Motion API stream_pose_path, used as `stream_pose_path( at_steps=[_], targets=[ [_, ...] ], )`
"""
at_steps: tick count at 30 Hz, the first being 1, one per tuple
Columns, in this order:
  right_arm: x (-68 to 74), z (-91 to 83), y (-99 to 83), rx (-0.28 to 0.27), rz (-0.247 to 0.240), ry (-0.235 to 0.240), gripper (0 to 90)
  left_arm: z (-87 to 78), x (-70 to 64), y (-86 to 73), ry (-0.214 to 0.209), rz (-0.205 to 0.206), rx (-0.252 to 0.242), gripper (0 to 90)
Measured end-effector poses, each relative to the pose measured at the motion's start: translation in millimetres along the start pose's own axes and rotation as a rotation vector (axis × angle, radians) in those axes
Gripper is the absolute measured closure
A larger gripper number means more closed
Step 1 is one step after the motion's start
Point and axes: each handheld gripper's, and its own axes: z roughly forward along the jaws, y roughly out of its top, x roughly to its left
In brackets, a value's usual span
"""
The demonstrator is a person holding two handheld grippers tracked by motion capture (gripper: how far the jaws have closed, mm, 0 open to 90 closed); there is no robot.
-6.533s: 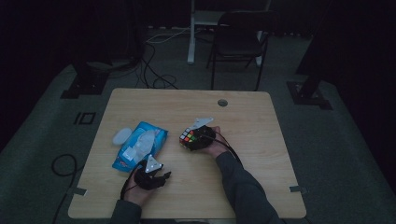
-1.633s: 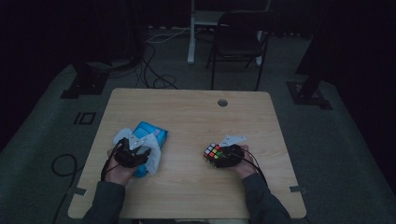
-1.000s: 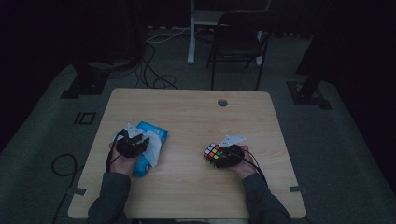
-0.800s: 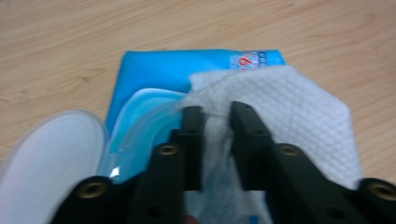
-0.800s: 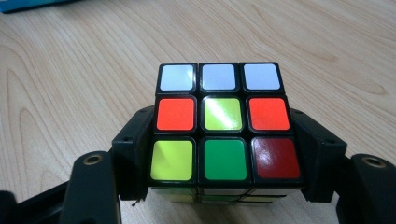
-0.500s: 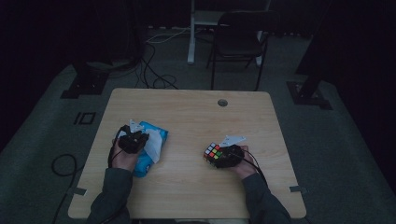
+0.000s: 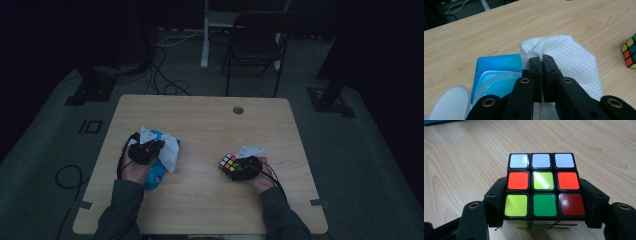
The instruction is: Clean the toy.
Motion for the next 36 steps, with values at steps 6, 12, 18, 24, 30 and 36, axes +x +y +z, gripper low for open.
stream_pose_path(
  at_steps=[6, 12, 18, 24, 30, 36],
  targets=[
    [0.1, -0.1, -0.1, -0.001, 0.002, -0.002, 33.5, -8.9, -8.7, 12.7, -0.051, 0.026, -0.070, 88.2],
    [1.7, -1.2, -0.4, -0.002, -0.012, -0.022, 33.7, -6.1, -17.5, 25.2, -0.083, 0.047, -0.086, 88.2],
    [6.8, -1.6, 1.1, 0.002, -0.051, -0.042, 33.7, -1.9, -23.8, 29.0, -0.113, 0.056, -0.083, 88.1],
    [14.2, -5.0, 4.8, -0.014, -0.088, -0.060, 33.7, 2.7, -29.6, 34.8, -0.140, 0.070, -0.082, 88.1],
    [22.9, -10.1, 9.4, -0.036, -0.145, -0.092, 33.7, 4.8, -35.1, 39.8, -0.161, 0.087, -0.082, 88.1],
    [33.4, -14.0, 13.8, -0.060, -0.198, -0.114, 33.7, 7.9, -42.3, 45.2, -0.186, 0.106, -0.082, 88.0]
  ],
)
